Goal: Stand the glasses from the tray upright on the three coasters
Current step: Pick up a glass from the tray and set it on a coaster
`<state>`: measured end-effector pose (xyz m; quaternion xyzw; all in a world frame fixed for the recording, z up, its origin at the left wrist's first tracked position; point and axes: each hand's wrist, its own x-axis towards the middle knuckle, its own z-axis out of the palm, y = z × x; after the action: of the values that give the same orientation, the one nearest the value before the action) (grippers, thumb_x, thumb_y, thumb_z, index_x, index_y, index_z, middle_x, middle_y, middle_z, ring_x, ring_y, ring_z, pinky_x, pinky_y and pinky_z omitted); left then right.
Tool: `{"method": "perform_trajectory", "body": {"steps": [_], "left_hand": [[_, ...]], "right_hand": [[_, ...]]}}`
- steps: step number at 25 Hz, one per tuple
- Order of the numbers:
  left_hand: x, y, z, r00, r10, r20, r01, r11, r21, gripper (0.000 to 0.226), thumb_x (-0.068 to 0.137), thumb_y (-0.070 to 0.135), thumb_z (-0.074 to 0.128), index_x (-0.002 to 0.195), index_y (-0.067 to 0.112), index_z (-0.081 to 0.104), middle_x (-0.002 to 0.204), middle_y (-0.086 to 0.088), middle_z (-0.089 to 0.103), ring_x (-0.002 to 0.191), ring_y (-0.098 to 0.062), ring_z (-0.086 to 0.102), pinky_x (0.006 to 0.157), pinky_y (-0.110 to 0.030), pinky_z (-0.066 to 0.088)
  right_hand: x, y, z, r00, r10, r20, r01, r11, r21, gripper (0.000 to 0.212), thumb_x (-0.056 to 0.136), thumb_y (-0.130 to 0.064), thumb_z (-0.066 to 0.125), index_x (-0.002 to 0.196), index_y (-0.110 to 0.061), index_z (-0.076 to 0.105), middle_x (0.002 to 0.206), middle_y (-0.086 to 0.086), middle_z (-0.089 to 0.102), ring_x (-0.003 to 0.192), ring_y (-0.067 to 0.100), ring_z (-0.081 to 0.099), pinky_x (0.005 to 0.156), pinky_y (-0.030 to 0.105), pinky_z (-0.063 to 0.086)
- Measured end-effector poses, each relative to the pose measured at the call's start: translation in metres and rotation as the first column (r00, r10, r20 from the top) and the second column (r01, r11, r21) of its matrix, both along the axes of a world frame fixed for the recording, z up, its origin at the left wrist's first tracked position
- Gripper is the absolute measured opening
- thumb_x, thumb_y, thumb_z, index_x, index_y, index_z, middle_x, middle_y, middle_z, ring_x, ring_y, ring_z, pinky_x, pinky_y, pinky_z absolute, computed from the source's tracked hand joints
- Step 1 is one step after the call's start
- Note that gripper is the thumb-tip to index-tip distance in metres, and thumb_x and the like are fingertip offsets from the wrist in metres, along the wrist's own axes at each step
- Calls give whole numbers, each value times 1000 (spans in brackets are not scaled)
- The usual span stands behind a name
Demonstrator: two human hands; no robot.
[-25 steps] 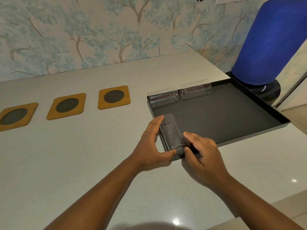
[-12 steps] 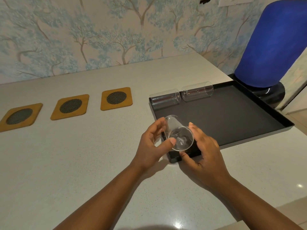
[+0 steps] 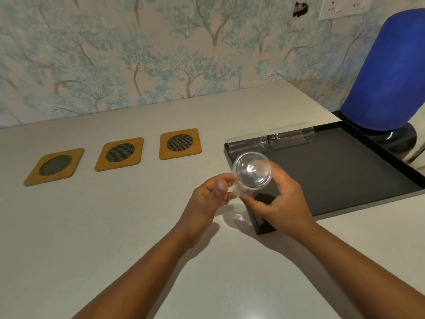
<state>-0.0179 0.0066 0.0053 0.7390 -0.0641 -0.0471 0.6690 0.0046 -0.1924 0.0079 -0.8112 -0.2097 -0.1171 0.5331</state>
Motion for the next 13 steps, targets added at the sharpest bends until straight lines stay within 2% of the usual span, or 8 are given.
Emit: {"method": "perform_trajectory", "body": {"steps": [2,4,6,8,10,13], "left_hand": [[7,21,-2,998,58,0,-58,994,92,56,81,80,48,121,45,64,122,19,70,115,-8,65,97,-33,48],[22,50,-13,987,145,66,-158,946,284,54,84,73,51,126,41,62,131,18,65,120,-5,60,97,-28,46],[40,82,-29,964,198,175,-262,805,533,60,87,69,50,135,33,57,146,10,53,131,-9,49,106,-31,41],[57,112,-46,949,191,252,-316,613,724,63,92,66,48,143,29,50,158,3,41,144,-18,36,116,-41,33],[69,137,-57,951,179,251,-307,484,820,67,95,65,44,150,29,39,166,2,24,152,-22,21,118,-45,25],[88,166,-64,963,180,200,-261,453,852,69,97,64,40,154,28,32,169,-1,15,154,-25,14,120,-47,23]], "right_hand": [[11,14,4,997,10,-83,-2,995,95,65,73,-27,88,131,-31,58,121,-19,66,118,9,60,99,32,50],[26,31,7,990,37,-138,-15,987,159,66,71,-28,89,129,-37,58,121,-16,67,118,10,61,101,37,50],[41,51,11,978,72,-196,-29,976,217,64,72,-25,89,128,-33,59,122,-10,69,116,11,64,102,39,51],[58,71,13,967,79,-244,-16,968,249,60,72,-22,89,125,-26,60,121,-5,69,111,10,66,101,40,52],[77,93,15,958,78,-275,-6,967,255,60,71,-26,90,123,-26,60,119,-6,69,108,11,67,99,39,53],[106,120,13,942,82,-325,5,966,260,63,72,-27,89,126,-26,57,119,-6,67,107,14,66,93,35,55]]}}
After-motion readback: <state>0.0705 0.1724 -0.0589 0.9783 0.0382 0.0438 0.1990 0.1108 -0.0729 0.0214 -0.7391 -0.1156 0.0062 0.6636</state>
